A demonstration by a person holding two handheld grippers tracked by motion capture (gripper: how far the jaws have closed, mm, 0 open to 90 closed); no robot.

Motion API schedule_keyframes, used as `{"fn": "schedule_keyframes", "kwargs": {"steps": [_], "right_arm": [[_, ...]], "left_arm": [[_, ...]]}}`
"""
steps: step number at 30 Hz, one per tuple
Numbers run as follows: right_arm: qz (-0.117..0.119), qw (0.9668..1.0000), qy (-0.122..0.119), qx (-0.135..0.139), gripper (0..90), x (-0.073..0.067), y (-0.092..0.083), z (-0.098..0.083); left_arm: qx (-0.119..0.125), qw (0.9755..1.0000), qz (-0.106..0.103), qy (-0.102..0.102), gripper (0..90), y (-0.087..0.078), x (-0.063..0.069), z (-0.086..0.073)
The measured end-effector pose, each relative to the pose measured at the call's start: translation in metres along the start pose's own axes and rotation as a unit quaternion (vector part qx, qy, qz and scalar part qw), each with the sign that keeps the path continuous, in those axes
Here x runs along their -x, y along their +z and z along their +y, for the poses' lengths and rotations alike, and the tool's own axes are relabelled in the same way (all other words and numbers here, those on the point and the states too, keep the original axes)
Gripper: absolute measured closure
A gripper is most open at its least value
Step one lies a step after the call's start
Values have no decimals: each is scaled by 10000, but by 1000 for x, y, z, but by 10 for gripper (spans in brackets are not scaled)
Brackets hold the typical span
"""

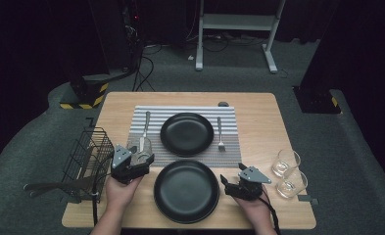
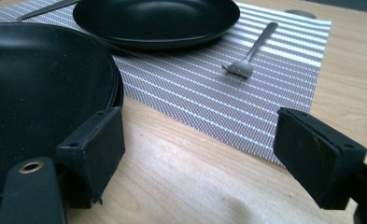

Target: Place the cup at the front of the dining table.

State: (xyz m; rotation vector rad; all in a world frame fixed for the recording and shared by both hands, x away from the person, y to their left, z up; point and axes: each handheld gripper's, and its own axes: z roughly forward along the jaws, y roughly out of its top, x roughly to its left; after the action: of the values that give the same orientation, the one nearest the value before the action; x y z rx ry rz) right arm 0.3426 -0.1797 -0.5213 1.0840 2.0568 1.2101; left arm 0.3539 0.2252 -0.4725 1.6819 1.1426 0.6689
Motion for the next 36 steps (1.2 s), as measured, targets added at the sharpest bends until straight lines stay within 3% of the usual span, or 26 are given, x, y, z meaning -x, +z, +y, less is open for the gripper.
{"fn": "schedule_keyframes", "kwargs": {"steps": [12, 25, 36], "right_arm": [[-22, 9999, 102, 28, 179, 3, -3, -2], [7, 9999, 112, 12, 184, 3, -3, -2], [17, 9999, 128, -8, 187, 4, -3, -2]], "left_arm": [[-209, 9997, 126, 7, 224, 20, -2, 8], [-157, 9997, 135, -91, 224, 33, -6, 28], [-376, 9988, 234, -207, 224, 53, -10, 22]]}}
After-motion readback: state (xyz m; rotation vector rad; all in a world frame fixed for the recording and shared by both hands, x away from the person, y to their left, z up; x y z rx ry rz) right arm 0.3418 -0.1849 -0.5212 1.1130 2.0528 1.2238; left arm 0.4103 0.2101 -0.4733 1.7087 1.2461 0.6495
